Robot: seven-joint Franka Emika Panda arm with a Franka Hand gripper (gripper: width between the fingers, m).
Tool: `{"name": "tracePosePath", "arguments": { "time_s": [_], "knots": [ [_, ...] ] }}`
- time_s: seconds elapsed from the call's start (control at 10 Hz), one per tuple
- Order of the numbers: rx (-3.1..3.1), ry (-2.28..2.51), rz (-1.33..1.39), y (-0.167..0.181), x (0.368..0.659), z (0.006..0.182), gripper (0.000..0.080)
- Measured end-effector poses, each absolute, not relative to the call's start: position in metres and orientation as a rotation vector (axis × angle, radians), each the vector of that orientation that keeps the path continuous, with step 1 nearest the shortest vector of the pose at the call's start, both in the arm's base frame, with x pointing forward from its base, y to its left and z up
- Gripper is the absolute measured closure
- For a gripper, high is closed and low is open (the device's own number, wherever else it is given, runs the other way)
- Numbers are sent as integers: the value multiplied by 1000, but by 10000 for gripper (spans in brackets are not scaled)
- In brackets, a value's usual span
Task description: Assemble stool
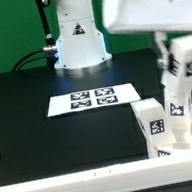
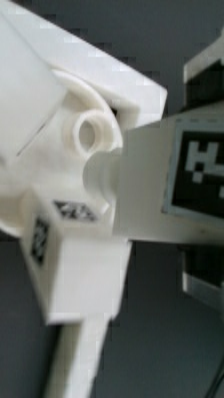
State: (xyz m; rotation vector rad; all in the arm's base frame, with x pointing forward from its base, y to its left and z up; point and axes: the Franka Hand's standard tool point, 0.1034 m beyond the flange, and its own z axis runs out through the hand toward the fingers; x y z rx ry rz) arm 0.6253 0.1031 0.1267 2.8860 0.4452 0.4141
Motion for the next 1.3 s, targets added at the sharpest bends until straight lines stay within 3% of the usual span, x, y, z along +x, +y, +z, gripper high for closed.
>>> {"name": "tracePosePath", "arguments": {
  "time_s": [0.5, 0.8, 1.3],
  "knots": [
    [2840, 587, 487, 103, 635, 121, 479],
    [2760, 691, 774, 104, 658, 116, 479],
    [2776, 666, 756, 106, 656, 112, 479]
  ]
}}
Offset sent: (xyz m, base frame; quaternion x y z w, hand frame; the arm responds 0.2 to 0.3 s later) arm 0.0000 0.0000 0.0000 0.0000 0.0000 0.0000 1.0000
